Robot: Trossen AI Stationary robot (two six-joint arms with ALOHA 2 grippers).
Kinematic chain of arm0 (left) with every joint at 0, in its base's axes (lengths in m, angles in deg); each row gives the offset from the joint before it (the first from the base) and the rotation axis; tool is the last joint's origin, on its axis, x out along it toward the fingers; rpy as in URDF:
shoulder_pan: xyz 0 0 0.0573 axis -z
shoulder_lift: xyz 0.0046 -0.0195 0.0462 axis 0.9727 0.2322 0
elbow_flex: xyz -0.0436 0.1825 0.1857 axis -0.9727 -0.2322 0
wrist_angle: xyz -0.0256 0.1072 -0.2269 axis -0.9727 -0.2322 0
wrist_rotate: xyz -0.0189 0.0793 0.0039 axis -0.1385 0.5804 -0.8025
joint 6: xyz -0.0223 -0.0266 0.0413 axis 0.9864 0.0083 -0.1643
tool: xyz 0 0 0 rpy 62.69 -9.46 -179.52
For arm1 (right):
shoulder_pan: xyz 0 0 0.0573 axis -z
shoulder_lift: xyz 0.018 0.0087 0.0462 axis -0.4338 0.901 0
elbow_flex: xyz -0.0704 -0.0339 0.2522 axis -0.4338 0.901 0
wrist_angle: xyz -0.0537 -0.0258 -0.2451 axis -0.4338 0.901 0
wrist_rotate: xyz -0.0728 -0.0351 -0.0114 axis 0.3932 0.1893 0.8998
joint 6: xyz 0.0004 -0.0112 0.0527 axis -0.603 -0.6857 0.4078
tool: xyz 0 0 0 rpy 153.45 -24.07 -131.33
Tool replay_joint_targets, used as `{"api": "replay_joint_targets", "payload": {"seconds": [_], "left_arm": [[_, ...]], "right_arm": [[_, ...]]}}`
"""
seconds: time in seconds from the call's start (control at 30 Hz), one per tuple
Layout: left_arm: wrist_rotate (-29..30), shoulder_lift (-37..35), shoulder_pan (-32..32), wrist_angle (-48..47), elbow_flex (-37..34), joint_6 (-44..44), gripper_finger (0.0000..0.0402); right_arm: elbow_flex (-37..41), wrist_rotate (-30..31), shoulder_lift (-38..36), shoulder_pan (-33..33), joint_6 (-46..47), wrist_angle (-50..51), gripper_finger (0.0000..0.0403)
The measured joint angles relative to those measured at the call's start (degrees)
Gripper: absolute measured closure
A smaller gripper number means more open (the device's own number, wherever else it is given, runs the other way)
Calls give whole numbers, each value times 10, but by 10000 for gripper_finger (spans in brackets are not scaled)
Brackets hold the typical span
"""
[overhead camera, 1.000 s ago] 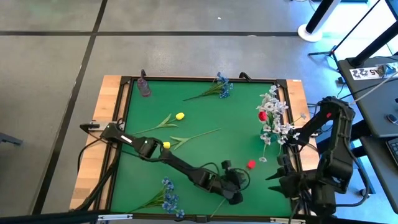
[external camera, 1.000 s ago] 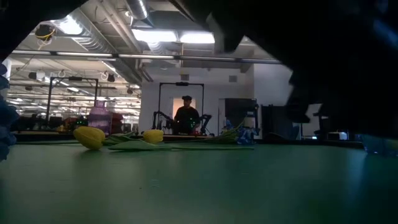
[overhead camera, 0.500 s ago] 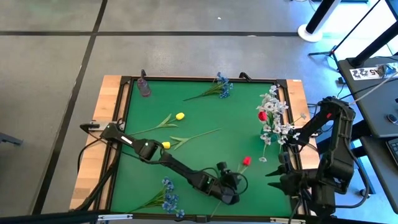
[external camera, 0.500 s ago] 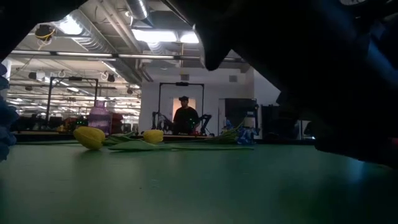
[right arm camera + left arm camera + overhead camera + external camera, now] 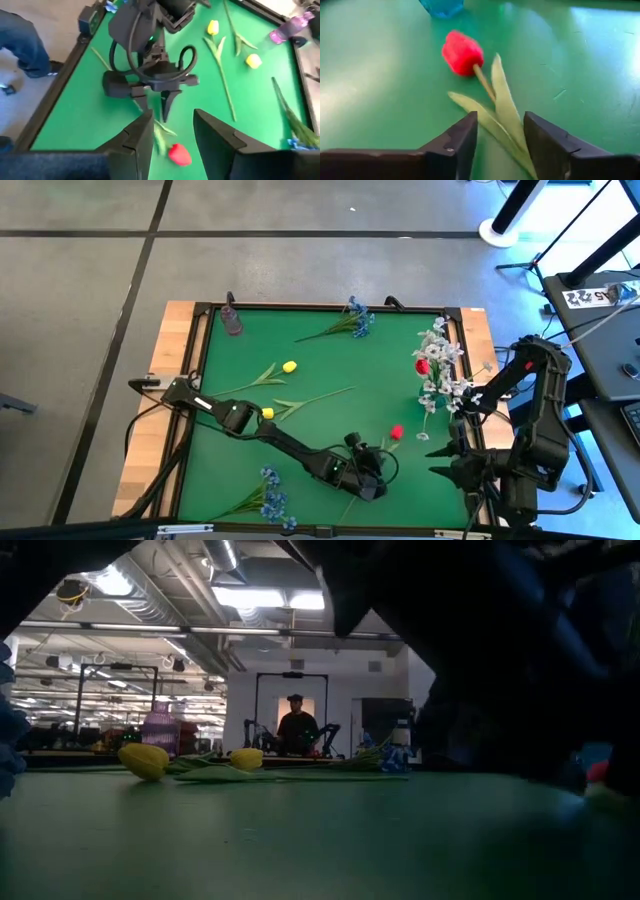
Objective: Sort flowers into vase by color
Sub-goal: Put the red flower into the blue vase
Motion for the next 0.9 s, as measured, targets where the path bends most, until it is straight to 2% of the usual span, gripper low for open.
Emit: {"api": "replay_joint_targets", "payload": {"seconds": [0.17, 0.33, 0.43, 0.53, 0.73, 0.9], "left_arm": [[-63, 4, -17, -11, -1, 45, 196], [-70, 4, -20, -6, -16, 56, 201], [-69, 1, -19, -8, -17, 45, 233], [-60, -12, -15, -13, -19, 32, 282], [35, -59, 3, -29, -22, -65, 386], [64, -117, 20, -30, -18, -128, 391]], "right_arm": [[0, 0, 0, 0, 0, 4, 265], [0, 0, 0, 0, 1, 2, 265], [0, -1, 0, 0, 5, 0, 265], [0, -11, 0, 0, 16, -3, 265], [3, -32, 0, 0, 34, -35, 265], [45, -77, 0, 0, 57, -68, 265]]}}
